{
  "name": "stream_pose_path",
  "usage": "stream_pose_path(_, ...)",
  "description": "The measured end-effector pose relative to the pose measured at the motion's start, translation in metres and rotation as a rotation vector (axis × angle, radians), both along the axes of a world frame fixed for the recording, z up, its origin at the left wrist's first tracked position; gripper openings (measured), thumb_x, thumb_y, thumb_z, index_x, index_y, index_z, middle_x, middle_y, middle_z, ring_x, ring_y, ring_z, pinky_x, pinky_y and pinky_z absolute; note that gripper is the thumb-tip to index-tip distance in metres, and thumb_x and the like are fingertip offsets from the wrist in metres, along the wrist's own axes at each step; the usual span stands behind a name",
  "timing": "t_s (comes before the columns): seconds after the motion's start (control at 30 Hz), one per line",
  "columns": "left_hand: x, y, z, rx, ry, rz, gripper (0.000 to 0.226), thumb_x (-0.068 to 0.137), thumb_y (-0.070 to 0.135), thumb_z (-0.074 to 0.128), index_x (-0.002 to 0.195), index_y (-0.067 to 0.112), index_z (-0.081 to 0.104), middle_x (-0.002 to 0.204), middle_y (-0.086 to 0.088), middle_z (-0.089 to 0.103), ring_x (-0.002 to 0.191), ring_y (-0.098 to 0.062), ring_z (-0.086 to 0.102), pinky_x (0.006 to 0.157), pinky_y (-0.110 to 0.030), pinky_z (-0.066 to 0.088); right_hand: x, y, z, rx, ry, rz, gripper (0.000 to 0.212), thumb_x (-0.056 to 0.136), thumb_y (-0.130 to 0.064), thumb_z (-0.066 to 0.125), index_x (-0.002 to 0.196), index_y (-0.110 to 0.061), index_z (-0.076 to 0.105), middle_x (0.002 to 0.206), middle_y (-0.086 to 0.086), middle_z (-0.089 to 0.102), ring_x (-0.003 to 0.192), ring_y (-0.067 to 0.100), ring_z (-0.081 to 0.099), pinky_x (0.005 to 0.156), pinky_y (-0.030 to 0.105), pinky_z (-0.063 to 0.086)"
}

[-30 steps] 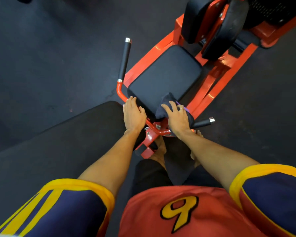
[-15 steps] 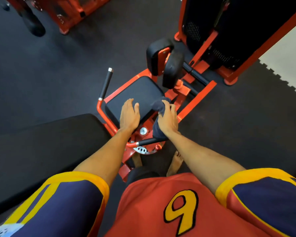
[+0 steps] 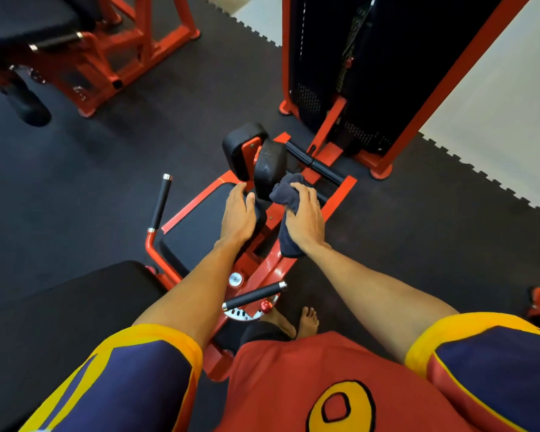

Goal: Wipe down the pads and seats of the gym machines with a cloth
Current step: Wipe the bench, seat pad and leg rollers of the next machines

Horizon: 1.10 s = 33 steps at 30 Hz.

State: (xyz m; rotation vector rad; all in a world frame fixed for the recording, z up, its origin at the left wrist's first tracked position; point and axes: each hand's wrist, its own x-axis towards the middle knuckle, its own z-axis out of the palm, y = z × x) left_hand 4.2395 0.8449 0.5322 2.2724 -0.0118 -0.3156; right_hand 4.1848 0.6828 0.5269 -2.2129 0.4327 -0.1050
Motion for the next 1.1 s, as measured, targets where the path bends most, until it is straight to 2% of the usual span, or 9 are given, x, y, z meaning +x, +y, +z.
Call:
stream_pose_path(0.23,0.046,-0.029,0.000,-0.094,0.032,-0.018,0.051,0.111,0.031,0.026,0.159,0.015,0.025,0.167,-0.002,0.020,0.153,-0.013,0.017,0.118,-0.021,0.010,0.054,-0.016,0.010,0.014,-0.043,-0.036,0.057,0.091,-0.012,0.069,0.142,-0.024,0.046,0.140,-0.001,0.045,0.127,0.027,0.052,0.100,0.045,0.049)
stream_pose_path(0.43,0.073,-0.049,-0.005,-0.264,0.148,0.080,0.050,0.112,0.031,0.022,0.160,0.018,0.024,0.166,-0.001,0.024,0.151,-0.015,0.023,0.121,-0.026,0.018,0.094,-0.015,-0.004,-0.035,-0.053,0.052,0.062,0.087,-0.012,0.071,0.143,-0.026,0.046,0.139,0.000,0.043,0.127,0.029,0.048,0.098,0.050,0.050)
stream_pose_path(0.53,0.085,-0.058,-0.010,-0.402,0.252,0.175,0.049,0.112,0.034,0.023,0.160,0.023,0.025,0.164,0.000,0.028,0.150,-0.015,0.026,0.115,-0.025,0.024,0.101,-0.013,-0.018,-0.086,-0.087,0.094,0.063,0.088,-0.024,0.073,0.145,-0.028,0.048,0.145,0.000,0.040,0.128,0.029,0.044,0.102,0.050,0.049)
stream_pose_path(0.63,0.089,-0.066,-0.014,-0.498,0.288,0.272,0.048,0.112,0.031,0.025,0.159,0.022,0.026,0.162,0.002,0.031,0.147,-0.013,0.030,0.118,-0.024,0.029,0.105,-0.014,-0.030,-0.060,-0.101,0.155,0.061,0.090,-0.041,0.071,0.147,-0.033,0.050,0.153,0.000,0.035,0.135,0.031,0.039,0.111,0.045,0.038)
stream_pose_path(0.7,0.086,-0.071,-0.017,-0.464,0.263,0.307,0.047,0.112,0.030,0.024,0.159,0.021,0.026,0.160,0.006,0.031,0.146,-0.008,0.030,0.115,-0.017,0.030,0.118,-0.023,-0.033,-0.045,-0.175,0.198,0.057,0.087,-0.042,0.071,0.142,-0.034,0.058,0.152,0.000,0.040,0.133,0.031,0.040,0.113,0.041,0.034)
stream_pose_path(0.8,0.082,-0.080,-0.023,-0.400,0.251,0.361,0.050,0.110,0.031,0.025,0.160,0.021,0.026,0.163,0.003,0.029,0.147,-0.005,0.026,0.120,-0.024,0.022,0.161,-0.041,-0.039,-0.025,-0.174,0.274,0.052,0.085,-0.044,0.065,0.135,-0.030,0.064,0.147,-0.001,0.051,0.130,0.028,0.044,0.113,0.037,0.033)
stream_pose_path(0.93,0.071,-0.086,-0.020,-0.317,0.208,0.388,0.051,0.108,0.023,0.026,0.159,0.020,0.026,0.164,0.003,0.027,0.143,0.000,0.024,0.120,-0.022,0.018,0.208,-0.054,-0.040,0.351,0.060,0.211,0.054,0.085,-0.040,0.067,0.131,-0.011,0.064,0.133,0.005,0.064,0.125,0.022,0.058,0.110,0.044,0.043)
stream_pose_path(1.03,0.064,-0.085,-0.016,-0.277,0.198,0.442,0.041,0.111,0.018,0.028,0.151,0.018,0.039,0.151,0.001,0.044,0.132,-0.006,0.041,0.111,-0.023,0.031,0.193,-0.054,-0.034,0.306,-0.002,0.335,0.048,0.087,-0.033,0.070,0.131,-0.014,0.063,0.139,0.002,0.058,0.129,0.020,0.055,0.111,0.042,0.043)
stream_pose_path(1.1,0.059,-0.083,-0.017,-0.293,0.198,0.497,0.029,0.111,0.021,0.030,0.135,0.022,0.047,0.132,0.004,0.055,0.115,-0.009,0.054,0.105,-0.034,0.044,0.168,-0.053,-0.030,0.214,-0.143,0.516,0.047,0.086,-0.035,0.071,0.130,-0.019,0.066,0.144,0.001,0.053,0.134,0.023,0.051,0.115,0.037,0.038)
